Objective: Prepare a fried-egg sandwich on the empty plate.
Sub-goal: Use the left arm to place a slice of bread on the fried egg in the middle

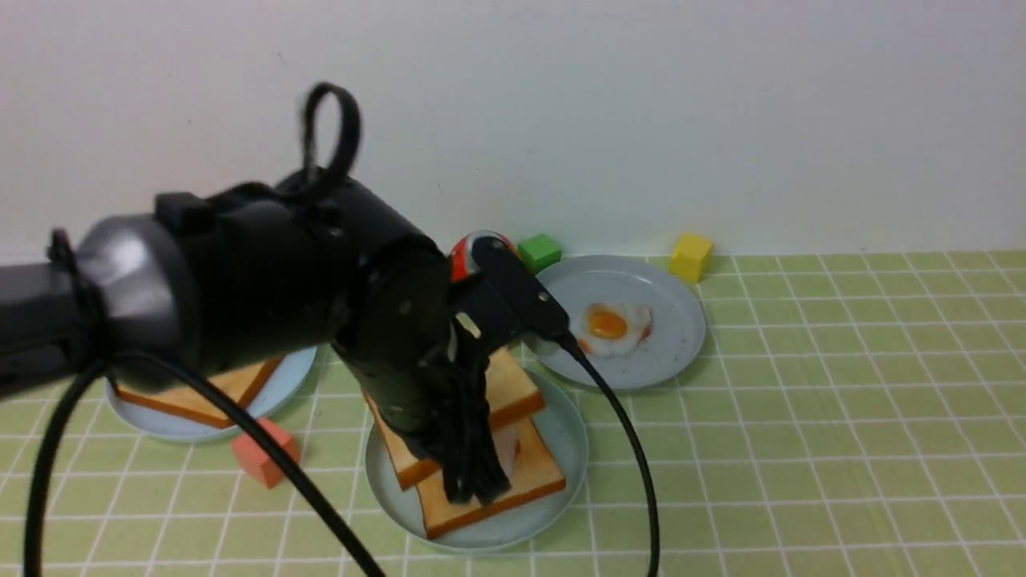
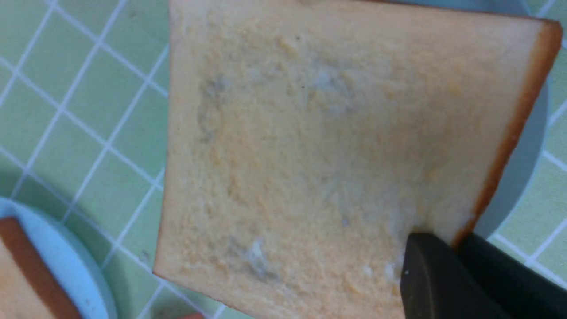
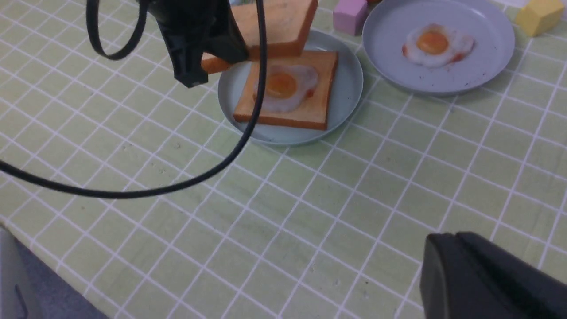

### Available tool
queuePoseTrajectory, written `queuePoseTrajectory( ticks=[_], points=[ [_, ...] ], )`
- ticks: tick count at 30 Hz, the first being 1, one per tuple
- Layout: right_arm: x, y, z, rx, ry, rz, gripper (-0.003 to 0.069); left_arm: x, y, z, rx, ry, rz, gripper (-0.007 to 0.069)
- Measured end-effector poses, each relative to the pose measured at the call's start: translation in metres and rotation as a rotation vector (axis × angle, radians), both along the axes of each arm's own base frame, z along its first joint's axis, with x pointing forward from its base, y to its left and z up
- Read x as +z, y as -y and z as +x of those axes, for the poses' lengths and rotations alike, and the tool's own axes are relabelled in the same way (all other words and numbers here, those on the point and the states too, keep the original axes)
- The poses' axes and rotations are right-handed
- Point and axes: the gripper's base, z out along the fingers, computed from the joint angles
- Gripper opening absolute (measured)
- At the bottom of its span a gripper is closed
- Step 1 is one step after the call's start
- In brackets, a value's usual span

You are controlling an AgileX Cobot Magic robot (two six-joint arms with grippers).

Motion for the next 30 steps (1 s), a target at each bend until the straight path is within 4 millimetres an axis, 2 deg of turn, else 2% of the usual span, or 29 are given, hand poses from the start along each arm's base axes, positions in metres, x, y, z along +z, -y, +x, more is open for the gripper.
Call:
queuePoseTrajectory(
  ticks=[8,23,29,30],
  points=[
    [-0.001,0.000,-0.001,0.004,-0.017,-0.009,0.0038,-0.031,0.010,0.007,-0.052,-0.025,0.073,0.0016],
    [-0.001,0.000,-0.001,0.005,-0.018,-0.009,0.0043,-0.032,0.013,0.007,-0.063,-0.026,0.044,0.0020],
    [-0.001,0.000,-0.001,0.005,-0.018,-0.009,0.0048,-0.032,0.013,0.007,-0.063,-0.026,0.044,0.0102],
    [-0.001,0.000,-0.001,0.005,-0.018,-0.009,0.0049,-0.032,0.013,0.007,-0.063,-0.026,0.044,0.0142]
  ],
)
